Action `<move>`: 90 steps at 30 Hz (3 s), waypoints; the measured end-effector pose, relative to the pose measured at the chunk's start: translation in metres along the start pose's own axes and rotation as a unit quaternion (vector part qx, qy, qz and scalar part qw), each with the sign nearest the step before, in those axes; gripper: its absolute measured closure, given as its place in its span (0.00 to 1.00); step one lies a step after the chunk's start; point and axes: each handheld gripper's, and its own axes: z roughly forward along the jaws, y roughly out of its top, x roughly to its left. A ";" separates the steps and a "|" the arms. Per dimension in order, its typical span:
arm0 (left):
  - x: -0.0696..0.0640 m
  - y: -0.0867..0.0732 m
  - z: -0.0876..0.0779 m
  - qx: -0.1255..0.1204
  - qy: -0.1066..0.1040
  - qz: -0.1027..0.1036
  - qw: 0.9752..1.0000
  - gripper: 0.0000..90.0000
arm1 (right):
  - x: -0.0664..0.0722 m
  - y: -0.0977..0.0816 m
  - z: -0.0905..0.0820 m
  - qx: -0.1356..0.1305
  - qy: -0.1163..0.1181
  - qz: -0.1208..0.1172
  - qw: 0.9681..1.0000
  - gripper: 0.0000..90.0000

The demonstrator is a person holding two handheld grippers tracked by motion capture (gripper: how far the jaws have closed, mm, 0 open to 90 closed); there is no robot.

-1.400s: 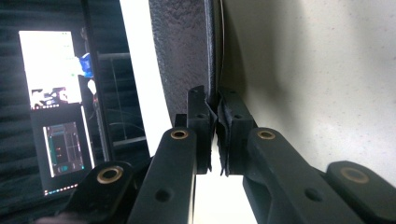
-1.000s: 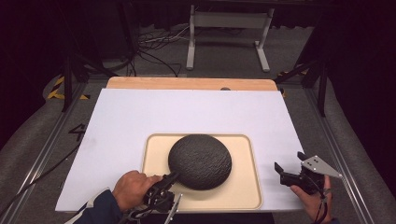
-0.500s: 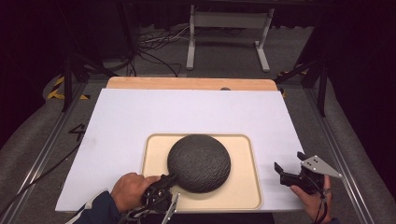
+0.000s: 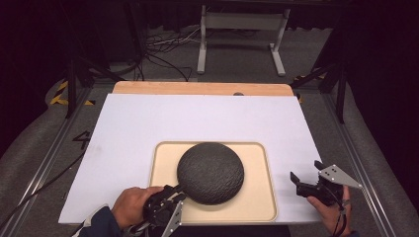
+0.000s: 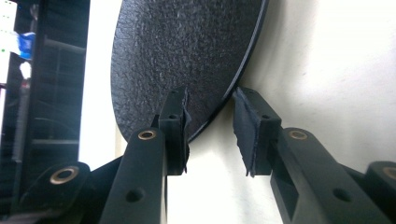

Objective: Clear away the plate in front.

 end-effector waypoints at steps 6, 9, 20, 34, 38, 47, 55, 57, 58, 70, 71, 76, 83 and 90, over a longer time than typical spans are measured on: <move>0.006 -0.005 -0.008 -0.007 0.007 -0.030 1.000 0.70 | 0.001 0.000 0.000 0.000 0.001 -0.002 1.000 0.07; 0.012 -0.007 -0.009 -0.018 0.014 -0.048 0.999 0.67 | 0.001 0.000 0.000 -0.001 0.000 -0.002 1.000 0.07; 0.034 -0.031 -0.011 -0.013 0.047 -0.168 0.985 0.45 | 0.002 0.001 -0.001 -0.002 0.001 -0.006 1.000 0.07; 0.053 -0.054 -0.017 -0.031 0.076 -0.254 0.964 0.19 | 0.001 0.000 -0.001 -0.002 0.000 -0.005 1.000 0.07; 0.058 -0.064 -0.019 -0.038 0.063 -0.272 0.959 0.15 | 0.001 0.000 0.000 -0.001 0.000 -0.005 1.000 0.06; 0.065 -0.083 -0.023 -0.037 0.053 -0.299 0.952 0.08 | 0.001 0.000 0.000 -0.002 0.001 -0.005 1.000 0.06; 0.068 -0.102 -0.025 -0.027 0.052 -0.319 0.946 0.06 | 0.000 0.000 0.000 -0.002 0.001 -0.004 1.000 0.06; 0.068 -0.107 -0.027 -0.030 0.054 -0.323 0.944 0.06 | 0.001 0.000 -0.001 -0.002 0.001 -0.004 1.000 0.06; 0.068 -0.109 -0.027 -0.028 0.055 -0.324 0.944 0.06 | 0.001 0.000 -0.001 -0.002 0.001 -0.004 1.000 0.07; 0.063 -0.152 -0.030 -0.020 0.037 -0.384 0.922 0.06 | 0.001 0.000 0.001 0.001 0.006 -0.006 1.000 0.07; 0.062 -0.155 -0.030 -0.014 0.036 -0.388 0.921 0.06 | 0.001 0.000 0.001 0.001 0.006 -0.006 1.000 0.07; 0.055 -0.165 -0.032 -0.010 0.026 -0.407 0.913 0.06 | 0.001 -0.001 0.001 0.003 0.006 -0.005 1.000 0.07; 0.048 -0.167 -0.038 -0.014 0.031 -0.417 0.908 0.06 | 0.001 -0.001 0.002 0.006 0.009 -0.008 1.000 0.07; 0.048 -0.164 -0.038 -0.029 0.027 -0.423 0.905 0.06 | 0.003 -0.001 0.003 0.007 0.011 -0.011 1.000 0.07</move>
